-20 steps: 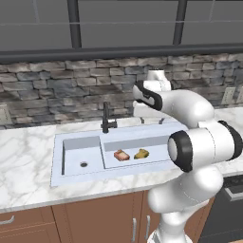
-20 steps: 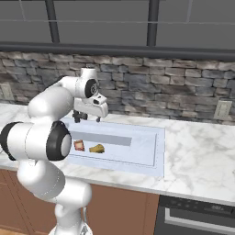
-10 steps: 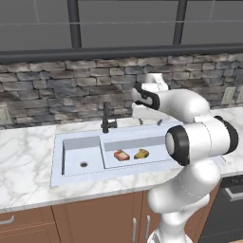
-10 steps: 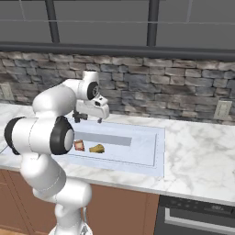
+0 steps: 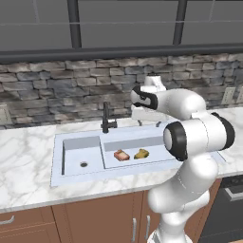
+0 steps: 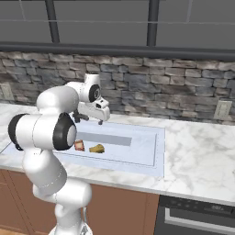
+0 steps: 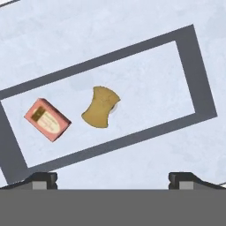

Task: Pick up the sponge and bar soap from the sink, and place them back in the cabinet, and close the cabinet doors.

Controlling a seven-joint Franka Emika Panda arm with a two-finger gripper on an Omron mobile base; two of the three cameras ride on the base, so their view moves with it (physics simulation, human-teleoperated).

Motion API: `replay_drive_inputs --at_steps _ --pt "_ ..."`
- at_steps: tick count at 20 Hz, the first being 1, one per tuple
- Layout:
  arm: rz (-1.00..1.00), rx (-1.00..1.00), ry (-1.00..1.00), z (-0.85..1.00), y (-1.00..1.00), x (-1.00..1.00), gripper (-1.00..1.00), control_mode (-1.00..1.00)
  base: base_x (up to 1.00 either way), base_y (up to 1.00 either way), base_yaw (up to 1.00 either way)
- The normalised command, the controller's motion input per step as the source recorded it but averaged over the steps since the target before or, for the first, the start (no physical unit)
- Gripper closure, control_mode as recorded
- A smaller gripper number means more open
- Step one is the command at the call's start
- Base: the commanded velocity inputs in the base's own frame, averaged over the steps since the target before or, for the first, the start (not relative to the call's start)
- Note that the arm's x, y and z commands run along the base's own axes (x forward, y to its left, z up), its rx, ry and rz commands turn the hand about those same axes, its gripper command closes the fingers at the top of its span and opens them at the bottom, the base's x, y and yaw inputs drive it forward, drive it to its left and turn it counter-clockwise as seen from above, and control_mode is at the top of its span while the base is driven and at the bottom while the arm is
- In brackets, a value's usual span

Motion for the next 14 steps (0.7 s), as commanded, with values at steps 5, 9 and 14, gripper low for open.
replay_drive_inputs --at_steps 5,9,14 --pt "-0.07 0.00 0.00 -0.15 0.00 0.04 -1.00 -1.00 0.00 0.00 0.00" --pt "-0.08 0.00 0.00 -0.15 0.00 0.06 -1.00 -1.00 0.00 0.00 0.00" --pt "-0.07 0.00 0.00 -0.21 0.00 0.09 -1.00 -1.00 0.00 0.00 0.00"
